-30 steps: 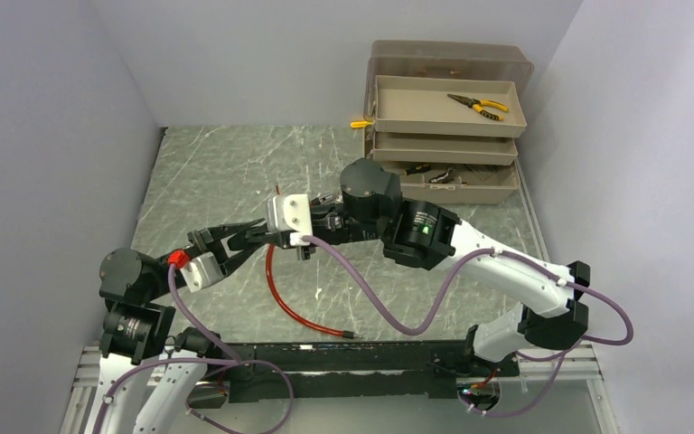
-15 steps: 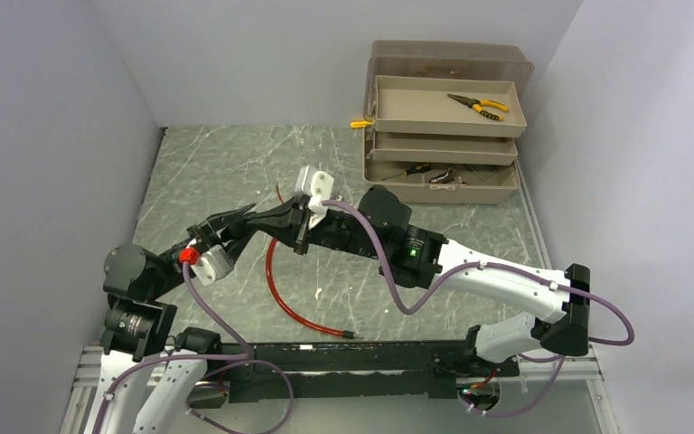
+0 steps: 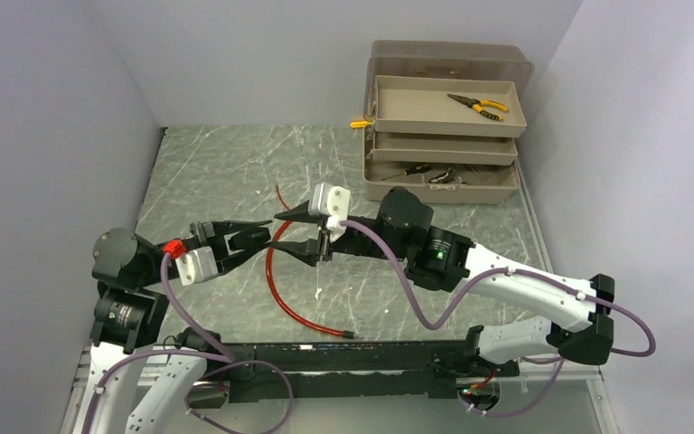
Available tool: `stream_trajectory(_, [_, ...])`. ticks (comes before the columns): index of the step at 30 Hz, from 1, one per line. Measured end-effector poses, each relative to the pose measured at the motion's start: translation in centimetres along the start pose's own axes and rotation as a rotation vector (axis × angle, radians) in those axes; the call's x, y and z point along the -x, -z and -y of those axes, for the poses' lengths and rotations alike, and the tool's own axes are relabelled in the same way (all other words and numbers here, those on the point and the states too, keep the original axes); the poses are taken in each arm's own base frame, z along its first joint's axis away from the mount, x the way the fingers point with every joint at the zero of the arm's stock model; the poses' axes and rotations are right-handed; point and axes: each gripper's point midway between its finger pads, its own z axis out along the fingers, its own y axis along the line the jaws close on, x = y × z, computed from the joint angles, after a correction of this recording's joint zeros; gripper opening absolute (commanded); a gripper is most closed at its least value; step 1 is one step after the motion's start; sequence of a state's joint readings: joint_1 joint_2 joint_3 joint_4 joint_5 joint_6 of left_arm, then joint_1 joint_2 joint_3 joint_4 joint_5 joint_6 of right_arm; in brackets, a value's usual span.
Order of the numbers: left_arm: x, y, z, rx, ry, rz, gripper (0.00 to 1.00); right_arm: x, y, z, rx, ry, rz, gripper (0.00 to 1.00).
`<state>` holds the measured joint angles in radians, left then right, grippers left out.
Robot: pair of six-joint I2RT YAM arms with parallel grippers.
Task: Unlock with the key
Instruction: Unlock the lock.
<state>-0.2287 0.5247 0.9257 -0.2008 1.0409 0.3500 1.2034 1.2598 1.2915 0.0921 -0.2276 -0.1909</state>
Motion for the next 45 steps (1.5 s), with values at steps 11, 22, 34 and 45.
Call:
stream_trajectory(11, [1.9,-0.6,1.9,-0.170,0.097,0.062,0.00,0.4,1.0,-1.4,0.135,0.085,-0.041,0.51])
stream_trajectory(22, [1.9,-0.5,2.3,-0.190,0.103,0.066,0.00,0.8,0.5,-2.2,0.195,0.097,-0.028,0.43])
stream_trajectory(34, [2.5,-0.5,2.6,-0.201,0.135,0.077,0.00,2.3,-0.2,-3.4,0.219,0.177,0.049,0.45])
stream_trajectory(45, [2.9,-0.5,2.8,-0.223,0.165,0.088,0.00,3.0,-0.5,-4.2,0.229,0.245,0.097,0.00])
